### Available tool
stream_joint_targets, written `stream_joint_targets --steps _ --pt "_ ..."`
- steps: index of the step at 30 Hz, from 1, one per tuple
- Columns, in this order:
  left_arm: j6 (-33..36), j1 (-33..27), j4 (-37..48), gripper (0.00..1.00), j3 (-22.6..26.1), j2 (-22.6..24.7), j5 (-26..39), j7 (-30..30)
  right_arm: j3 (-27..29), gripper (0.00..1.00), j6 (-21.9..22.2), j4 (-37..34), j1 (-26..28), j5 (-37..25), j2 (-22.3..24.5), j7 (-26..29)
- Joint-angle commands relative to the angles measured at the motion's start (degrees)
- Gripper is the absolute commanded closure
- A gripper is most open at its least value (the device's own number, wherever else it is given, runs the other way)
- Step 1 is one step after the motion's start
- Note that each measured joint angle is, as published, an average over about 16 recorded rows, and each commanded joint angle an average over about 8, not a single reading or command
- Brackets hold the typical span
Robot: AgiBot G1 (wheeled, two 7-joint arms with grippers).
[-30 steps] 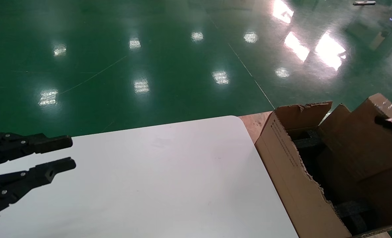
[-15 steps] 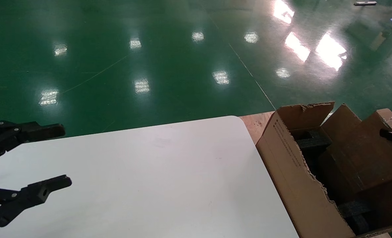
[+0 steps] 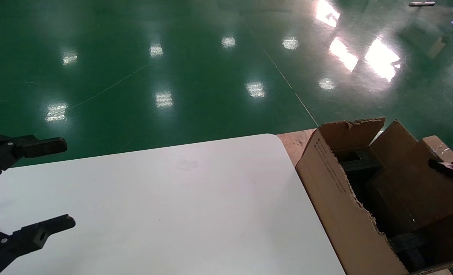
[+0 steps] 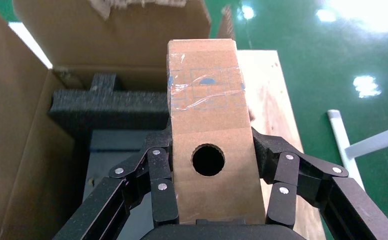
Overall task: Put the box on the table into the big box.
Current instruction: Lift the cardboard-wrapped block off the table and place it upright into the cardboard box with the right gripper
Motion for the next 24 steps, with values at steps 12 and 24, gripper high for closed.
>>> stream_joint_targets --steps 12,24 --pt "0.0 0.0 0.0 0.0 0.0 0.0 0.0 0.0 -2.9 1.0 -0.8 -7.3 3.2 -2.2 -3.5 -3.8" --pt "0.0 0.0 0.0 0.0 0.0 0.0 0.0 0.0 -5.8 1.0 -0.7 -16.9 7.2 -3.2 -7.8 -7.7"
